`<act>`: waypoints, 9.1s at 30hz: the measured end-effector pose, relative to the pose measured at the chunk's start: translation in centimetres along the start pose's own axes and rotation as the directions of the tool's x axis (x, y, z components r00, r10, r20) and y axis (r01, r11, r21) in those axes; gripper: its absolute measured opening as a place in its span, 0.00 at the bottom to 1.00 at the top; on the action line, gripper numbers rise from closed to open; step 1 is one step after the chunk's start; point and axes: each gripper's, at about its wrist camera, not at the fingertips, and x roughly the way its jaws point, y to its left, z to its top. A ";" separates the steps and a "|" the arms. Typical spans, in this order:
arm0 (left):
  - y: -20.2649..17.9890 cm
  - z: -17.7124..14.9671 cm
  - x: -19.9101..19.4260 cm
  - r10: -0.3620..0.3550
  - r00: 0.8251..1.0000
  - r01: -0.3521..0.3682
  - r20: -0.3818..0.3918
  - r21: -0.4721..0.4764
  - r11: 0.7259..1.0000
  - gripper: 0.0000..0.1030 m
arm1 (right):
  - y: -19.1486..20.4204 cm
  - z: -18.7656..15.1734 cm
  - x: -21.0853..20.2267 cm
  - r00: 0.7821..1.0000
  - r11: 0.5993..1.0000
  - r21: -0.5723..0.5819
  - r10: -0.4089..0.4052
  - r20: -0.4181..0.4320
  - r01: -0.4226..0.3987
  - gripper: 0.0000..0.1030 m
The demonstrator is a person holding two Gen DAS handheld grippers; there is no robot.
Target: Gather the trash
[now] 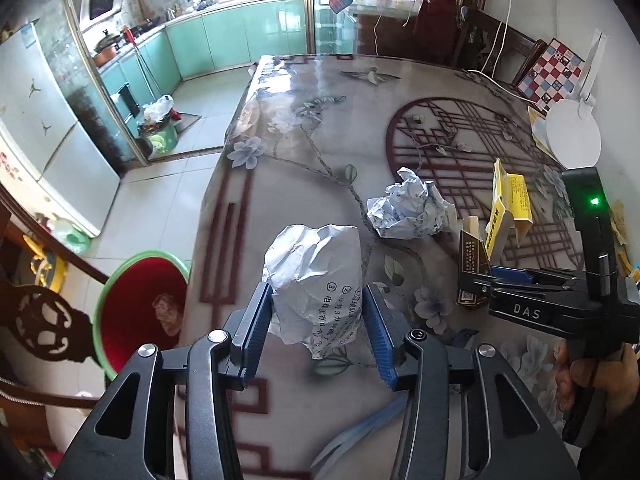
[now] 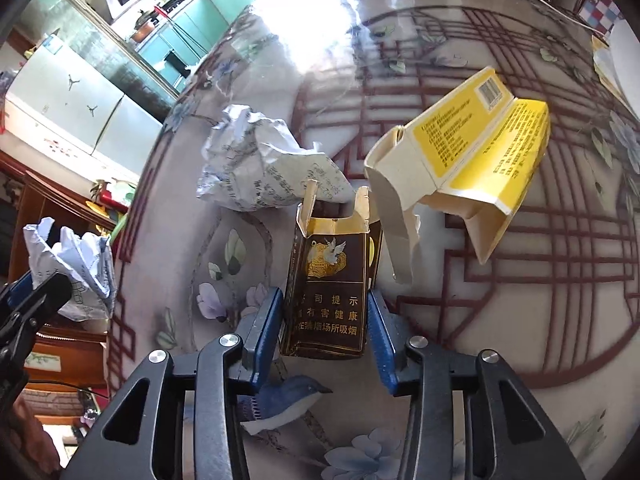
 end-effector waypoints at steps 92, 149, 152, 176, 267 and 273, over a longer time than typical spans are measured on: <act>29.3 -6.8 11.2 0.005 0.953 -0.126 -0.303 -0.383 0.915 0.58 | 35.2 0.6 12.7 0.977 0.896 -0.410 0.100 -0.188 -0.170 0.40; 7.7 -0.3 0.7 -0.051 0.998 0.043 -0.046 -0.161 0.986 0.80 | 7.2 -1.7 -7.5 0.987 0.994 -0.071 -0.072 0.145 0.082 0.56; 4.9 0.2 0.7 -0.075 0.996 0.069 -0.044 -0.140 0.988 0.80 | 4.2 -1.6 -8.8 0.983 0.995 -0.035 -0.092 0.161 0.098 0.56; -5.6 7.9 11.1 -0.111 0.977 0.087 -0.180 -0.134 0.987 0.82 | -11.1 6.3 -0.8 0.998 0.900 0.435 0.015 0.066 -0.042 0.58; -9.1 2.9 7.4 -0.156 0.973 0.131 -0.172 -0.151 0.980 0.49 | -9.2 2.1 -6.5 0.994 0.995 0.100 0.016 0.109 -0.027 0.09; -8.7 3.1 5.8 -0.157 0.978 0.141 -0.137 -0.118 0.983 0.50 | -8.5 2.0 -6.9 0.993 0.995 0.090 0.023 0.114 -0.034 0.07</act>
